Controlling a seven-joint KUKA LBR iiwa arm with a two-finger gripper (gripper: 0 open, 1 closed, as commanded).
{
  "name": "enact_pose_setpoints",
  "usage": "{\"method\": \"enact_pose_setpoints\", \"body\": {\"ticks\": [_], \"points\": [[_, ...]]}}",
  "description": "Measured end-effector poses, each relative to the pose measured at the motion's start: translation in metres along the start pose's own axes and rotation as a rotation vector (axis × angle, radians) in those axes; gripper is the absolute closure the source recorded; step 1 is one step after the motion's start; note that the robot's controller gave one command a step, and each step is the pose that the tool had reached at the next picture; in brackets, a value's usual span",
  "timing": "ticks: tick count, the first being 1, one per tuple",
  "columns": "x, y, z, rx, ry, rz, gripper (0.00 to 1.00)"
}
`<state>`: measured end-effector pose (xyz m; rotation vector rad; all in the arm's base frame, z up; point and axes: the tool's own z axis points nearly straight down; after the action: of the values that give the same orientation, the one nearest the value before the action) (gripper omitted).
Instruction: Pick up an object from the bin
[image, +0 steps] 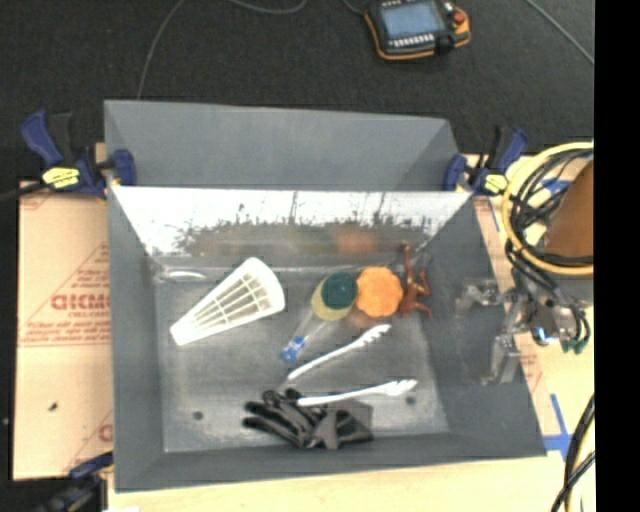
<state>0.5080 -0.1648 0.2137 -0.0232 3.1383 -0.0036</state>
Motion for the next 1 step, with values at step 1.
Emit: {"method": "enact_pose_setpoints", "body": {"ticks": [1], "points": [[0.0,0.0001,0.0001,0.0,0.0,0.0,0.0]]}}
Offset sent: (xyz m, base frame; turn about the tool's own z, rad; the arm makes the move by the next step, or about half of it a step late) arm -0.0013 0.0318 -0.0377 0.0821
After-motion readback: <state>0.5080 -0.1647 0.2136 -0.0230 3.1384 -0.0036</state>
